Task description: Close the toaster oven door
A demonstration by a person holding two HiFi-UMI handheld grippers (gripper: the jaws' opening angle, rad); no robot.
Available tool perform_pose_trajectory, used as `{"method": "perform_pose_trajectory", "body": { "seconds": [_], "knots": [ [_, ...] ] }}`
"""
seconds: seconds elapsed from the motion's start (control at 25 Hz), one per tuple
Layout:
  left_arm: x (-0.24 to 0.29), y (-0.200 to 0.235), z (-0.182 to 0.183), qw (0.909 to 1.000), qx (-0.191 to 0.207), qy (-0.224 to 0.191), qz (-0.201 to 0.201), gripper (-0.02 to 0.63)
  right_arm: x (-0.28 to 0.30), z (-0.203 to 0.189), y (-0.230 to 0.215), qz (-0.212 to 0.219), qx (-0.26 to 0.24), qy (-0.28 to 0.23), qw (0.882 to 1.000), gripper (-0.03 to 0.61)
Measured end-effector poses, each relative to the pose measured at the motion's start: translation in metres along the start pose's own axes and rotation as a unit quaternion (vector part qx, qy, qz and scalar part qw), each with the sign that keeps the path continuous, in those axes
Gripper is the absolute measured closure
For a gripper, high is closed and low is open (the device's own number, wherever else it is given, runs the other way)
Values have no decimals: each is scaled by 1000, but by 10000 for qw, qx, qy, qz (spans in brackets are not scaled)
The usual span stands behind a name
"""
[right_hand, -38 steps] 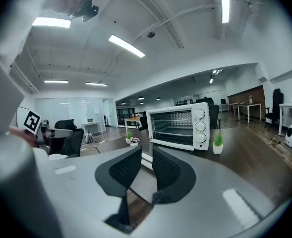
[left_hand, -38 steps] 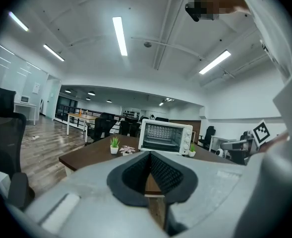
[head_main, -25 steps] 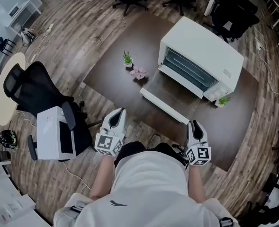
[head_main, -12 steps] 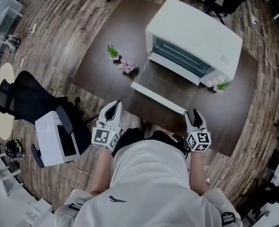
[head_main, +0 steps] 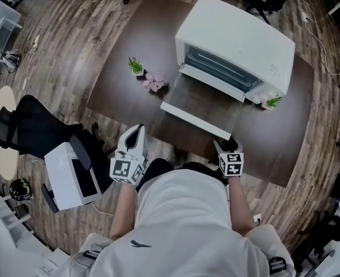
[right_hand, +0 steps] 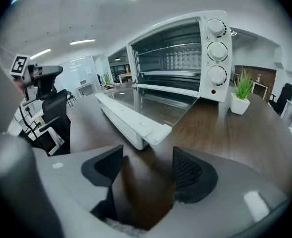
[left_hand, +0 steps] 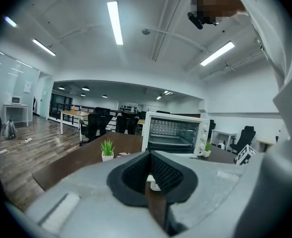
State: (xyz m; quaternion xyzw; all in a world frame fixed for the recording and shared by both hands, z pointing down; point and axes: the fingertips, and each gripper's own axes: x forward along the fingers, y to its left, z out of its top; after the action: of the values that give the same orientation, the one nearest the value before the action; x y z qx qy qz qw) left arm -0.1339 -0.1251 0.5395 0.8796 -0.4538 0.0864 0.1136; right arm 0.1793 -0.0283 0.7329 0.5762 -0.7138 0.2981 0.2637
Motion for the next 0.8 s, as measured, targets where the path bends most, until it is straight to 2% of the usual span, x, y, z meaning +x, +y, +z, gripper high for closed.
{"method": "perform_pose_trajectory", "body": {
  "seconds": [0.08, 0.12, 0.2, 0.32, 0.44, 0.64, 0.8],
  "knots": [
    [-1, 1, -2, 10000, -9, 21, -15, 612, 9, 12, 0, 34, -50, -24, 10000, 278],
    [-1, 1, -3, 10000, -12, 24, -16, 612, 14, 18, 1, 86, -60, -26, 9999, 315],
    [-2, 2, -4, 10000, -27, 22, -15, 612, 17, 23, 4, 235, -26, -9, 9997, 304],
    [-2, 2, -5, 10000, -48, 33, -69, 612, 7, 28, 10, 519, 185, -216, 9982, 366],
    [2, 1, -9, 9998, -58, 97, -154, 612, -5, 43, 15, 685, 362, -354, 9964, 390],
    [17, -2, -17, 9990, -263, 179, -326, 612, -35, 84, 15, 951, 535, -556, 9925, 381],
    [37, -13, -23, 9975, -273, 260, -600, 612, -54, 120, 9, 1214, 835, -703, 9866, 373]
  ]
}}
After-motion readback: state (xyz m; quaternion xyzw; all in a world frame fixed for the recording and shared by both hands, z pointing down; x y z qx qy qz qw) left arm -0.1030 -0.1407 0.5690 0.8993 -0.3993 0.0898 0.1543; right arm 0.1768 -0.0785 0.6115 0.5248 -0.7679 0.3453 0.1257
